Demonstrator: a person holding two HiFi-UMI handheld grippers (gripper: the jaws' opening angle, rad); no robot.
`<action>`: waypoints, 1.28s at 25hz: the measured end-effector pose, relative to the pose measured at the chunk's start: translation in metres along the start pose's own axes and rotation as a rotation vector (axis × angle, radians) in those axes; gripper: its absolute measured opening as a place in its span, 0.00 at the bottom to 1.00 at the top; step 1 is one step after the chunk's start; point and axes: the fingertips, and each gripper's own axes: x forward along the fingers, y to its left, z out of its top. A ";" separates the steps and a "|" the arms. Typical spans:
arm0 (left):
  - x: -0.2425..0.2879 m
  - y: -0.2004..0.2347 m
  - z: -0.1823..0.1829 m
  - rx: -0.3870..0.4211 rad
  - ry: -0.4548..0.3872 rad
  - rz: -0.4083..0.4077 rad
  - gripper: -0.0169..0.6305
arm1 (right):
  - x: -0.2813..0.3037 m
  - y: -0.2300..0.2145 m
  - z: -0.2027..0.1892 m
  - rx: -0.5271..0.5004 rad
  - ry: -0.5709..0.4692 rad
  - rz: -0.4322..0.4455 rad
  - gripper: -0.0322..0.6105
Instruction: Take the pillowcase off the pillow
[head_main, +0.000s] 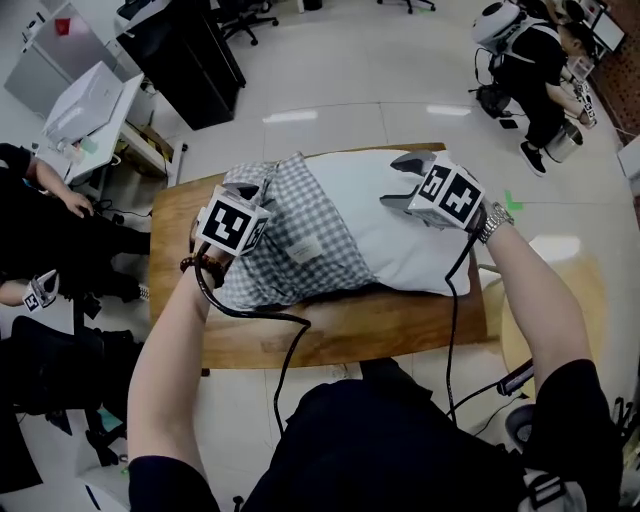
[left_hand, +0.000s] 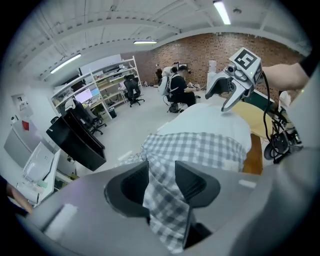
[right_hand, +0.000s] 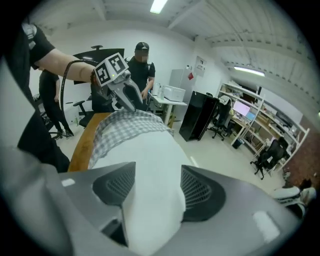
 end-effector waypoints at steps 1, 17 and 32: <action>-0.006 -0.010 -0.006 0.007 -0.008 -0.003 0.29 | -0.002 0.014 -0.001 -0.025 0.005 -0.011 0.49; -0.030 -0.139 -0.108 0.227 0.000 0.053 0.36 | 0.008 0.166 -0.058 -0.160 0.117 -0.117 0.52; 0.023 -0.157 -0.138 0.496 0.049 0.263 0.40 | 0.057 0.157 -0.099 -0.369 0.281 -0.380 0.52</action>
